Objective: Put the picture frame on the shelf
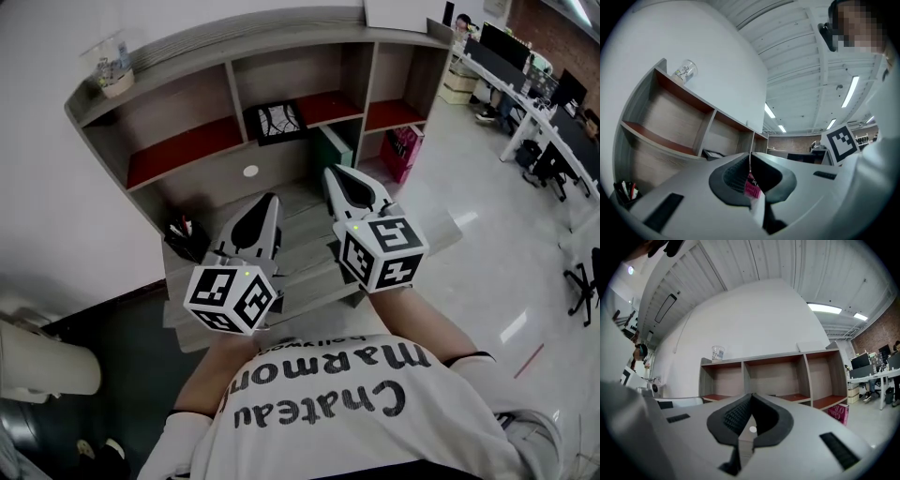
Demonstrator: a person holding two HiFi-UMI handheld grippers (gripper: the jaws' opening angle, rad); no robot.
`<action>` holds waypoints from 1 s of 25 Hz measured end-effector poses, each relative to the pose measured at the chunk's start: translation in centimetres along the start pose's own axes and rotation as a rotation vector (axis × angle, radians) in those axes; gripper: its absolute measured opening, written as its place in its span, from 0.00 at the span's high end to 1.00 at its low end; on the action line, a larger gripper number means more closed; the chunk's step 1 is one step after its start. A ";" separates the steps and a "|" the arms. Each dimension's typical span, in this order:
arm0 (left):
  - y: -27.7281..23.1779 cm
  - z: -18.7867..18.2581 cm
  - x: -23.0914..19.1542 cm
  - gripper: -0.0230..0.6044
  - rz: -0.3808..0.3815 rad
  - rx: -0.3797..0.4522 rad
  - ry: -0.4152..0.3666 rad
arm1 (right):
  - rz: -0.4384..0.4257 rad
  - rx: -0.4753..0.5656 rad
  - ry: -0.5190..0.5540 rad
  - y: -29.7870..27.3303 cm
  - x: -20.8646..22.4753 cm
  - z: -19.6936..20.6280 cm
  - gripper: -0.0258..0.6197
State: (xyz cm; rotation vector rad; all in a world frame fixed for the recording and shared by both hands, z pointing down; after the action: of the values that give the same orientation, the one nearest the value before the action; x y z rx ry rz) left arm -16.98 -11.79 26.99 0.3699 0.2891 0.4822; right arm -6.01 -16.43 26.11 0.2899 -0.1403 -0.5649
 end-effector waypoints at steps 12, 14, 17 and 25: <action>5.3 -0.2 5.0 0.93 -0.065 0.001 -0.015 | -0.033 -0.022 -0.025 7.3 -1.4 -0.5 0.95; 6.2 -0.1 5.7 0.93 -0.079 0.002 -0.016 | -0.042 -0.027 -0.022 8.3 -1.7 -0.6 0.95; 7.1 0.1 6.7 0.93 -0.087 -0.002 -0.016 | -0.051 -0.034 -0.026 9.5 -1.9 -0.5 0.95; 8.4 0.1 7.5 0.93 -0.103 -0.005 -0.028 | -0.063 -0.028 -0.008 10.4 -2.0 -0.6 0.95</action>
State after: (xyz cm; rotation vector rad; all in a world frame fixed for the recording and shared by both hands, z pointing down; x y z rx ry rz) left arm -13.96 -1.16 29.14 0.3551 0.2789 0.3759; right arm -2.33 -6.80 28.67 0.2655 -0.1312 -0.6300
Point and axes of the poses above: the fingertips, and each gripper's own axes: y backward along the fingers, x to its right, z out of its underside, the point moved 2 cm from there along y, backward along the fingers, and after that the axes turned 14 degrees about x, right-handed, at the moved point
